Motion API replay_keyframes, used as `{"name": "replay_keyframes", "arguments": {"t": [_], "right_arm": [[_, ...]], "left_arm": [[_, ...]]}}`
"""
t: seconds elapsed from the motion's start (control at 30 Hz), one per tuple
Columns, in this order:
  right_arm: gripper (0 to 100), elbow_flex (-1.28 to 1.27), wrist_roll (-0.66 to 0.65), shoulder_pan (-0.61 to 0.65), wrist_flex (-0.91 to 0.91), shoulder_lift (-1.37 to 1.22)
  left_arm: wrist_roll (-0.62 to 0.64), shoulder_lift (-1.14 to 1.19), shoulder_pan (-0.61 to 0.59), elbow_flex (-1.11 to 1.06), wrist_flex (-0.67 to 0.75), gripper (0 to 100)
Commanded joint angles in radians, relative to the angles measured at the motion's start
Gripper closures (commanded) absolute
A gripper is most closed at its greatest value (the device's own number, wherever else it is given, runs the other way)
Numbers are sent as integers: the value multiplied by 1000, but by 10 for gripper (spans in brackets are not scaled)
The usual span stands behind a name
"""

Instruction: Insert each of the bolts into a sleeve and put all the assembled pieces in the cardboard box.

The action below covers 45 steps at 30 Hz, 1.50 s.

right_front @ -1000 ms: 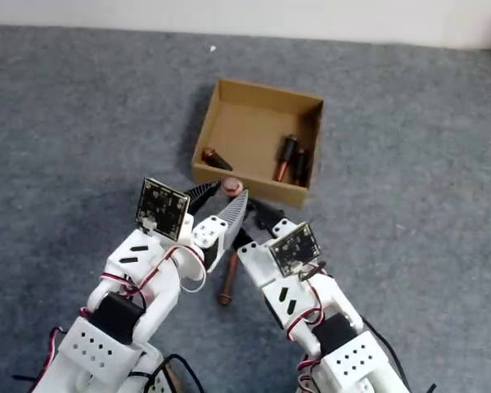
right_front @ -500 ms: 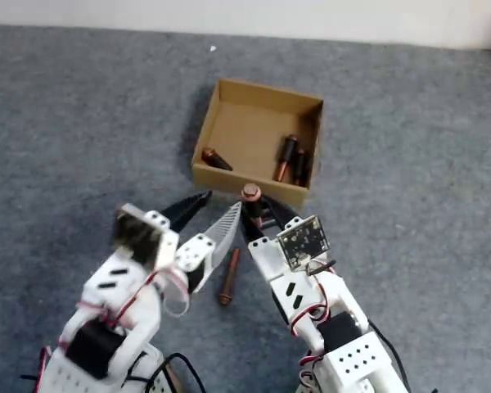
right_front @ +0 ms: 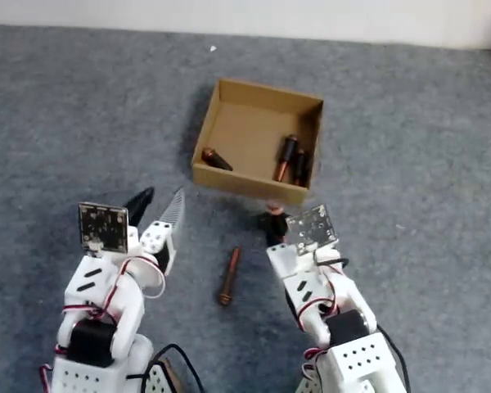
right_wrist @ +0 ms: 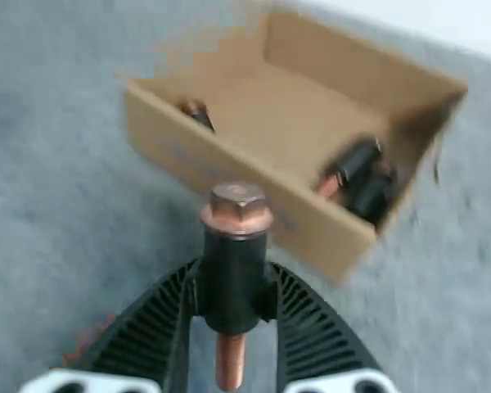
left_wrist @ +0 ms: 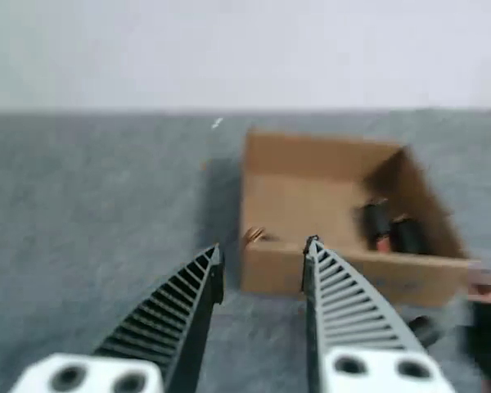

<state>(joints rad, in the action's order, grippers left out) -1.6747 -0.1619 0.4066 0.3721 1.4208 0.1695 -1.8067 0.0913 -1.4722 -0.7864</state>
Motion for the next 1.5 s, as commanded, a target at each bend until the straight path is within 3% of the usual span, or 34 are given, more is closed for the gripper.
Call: {"name": "replay_keyframes", "arguments": {"t": [0.0, 0.17, 0.4, 0.8, 1.0, 1.2, 1.47], "right_arm": [[993, 91, 41, -48, 119, 13], [993, 335, 84, -64, 389, 10], [993, 547, 78, -59, 407, -77], [993, 924, 77, -65, -114, -926], [993, 1104, 77, -65, -222, -1287], [990, 1245, 77, -67, -208, -1486], [842, 1357, 78, -65, 107, -1492]], "left_arm": [[-12, -1, -77, -76, 3, 822], [-12, -1, -97, -197, 3, 822], [-8, -1, -97, -225, 3, 822], [-9, -1, -99, -225, 3, 822], [-11, -1, -99, -225, 3, 822], [-12, -1, -99, -225, 3, 822], [-12, -1, -99, -225, 3, 822]]}}
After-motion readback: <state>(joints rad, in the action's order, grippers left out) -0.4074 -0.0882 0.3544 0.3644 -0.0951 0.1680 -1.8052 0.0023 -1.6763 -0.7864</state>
